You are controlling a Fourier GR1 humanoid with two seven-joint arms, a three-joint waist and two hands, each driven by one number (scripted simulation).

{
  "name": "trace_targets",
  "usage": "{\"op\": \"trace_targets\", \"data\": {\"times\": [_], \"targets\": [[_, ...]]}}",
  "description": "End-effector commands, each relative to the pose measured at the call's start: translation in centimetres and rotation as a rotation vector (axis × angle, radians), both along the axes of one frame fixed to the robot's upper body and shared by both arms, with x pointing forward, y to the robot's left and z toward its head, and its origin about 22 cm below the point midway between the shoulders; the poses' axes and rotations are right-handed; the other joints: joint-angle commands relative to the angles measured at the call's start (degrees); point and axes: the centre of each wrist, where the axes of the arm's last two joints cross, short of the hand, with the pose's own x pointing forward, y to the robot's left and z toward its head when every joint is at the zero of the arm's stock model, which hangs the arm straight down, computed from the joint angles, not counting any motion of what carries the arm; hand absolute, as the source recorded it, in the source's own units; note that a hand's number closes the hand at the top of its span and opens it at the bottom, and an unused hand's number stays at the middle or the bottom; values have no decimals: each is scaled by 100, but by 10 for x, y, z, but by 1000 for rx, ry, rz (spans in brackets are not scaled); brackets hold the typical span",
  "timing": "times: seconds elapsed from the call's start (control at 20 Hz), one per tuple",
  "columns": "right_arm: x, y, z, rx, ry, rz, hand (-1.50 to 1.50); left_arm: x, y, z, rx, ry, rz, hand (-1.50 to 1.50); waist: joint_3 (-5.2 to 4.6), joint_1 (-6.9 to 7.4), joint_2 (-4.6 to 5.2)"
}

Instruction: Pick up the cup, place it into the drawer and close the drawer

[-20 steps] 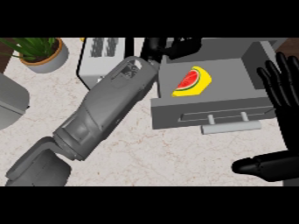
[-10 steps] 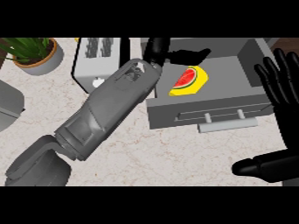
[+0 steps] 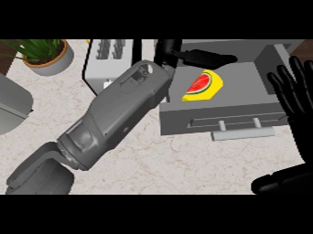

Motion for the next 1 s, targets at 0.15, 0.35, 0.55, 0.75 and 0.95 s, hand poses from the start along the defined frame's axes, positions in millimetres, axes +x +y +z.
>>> {"op": "trace_targets", "data": {"times": [0.15,0.35,0.55,0.75,0.95], "targets": [[-12,-13,14,-34,-17,33,150,5,6,9,-131,39,-38,-150,-5,341,-79],[-19,-23,11,-191,-12,54,150,5,41,0,-177,31,-10,-150,-8,505,-129],[-21,-27,9,-338,-1,43,150,-1,75,-8,-227,50,69,-150,-10,661,-170],[-30,-37,12,-421,5,43,150,-15,109,-26,-234,81,96,-150,-7,574,-149],[-26,-31,2,-494,23,15,150,-30,154,-12,-247,85,113,-150,-5,613,-143]]}}
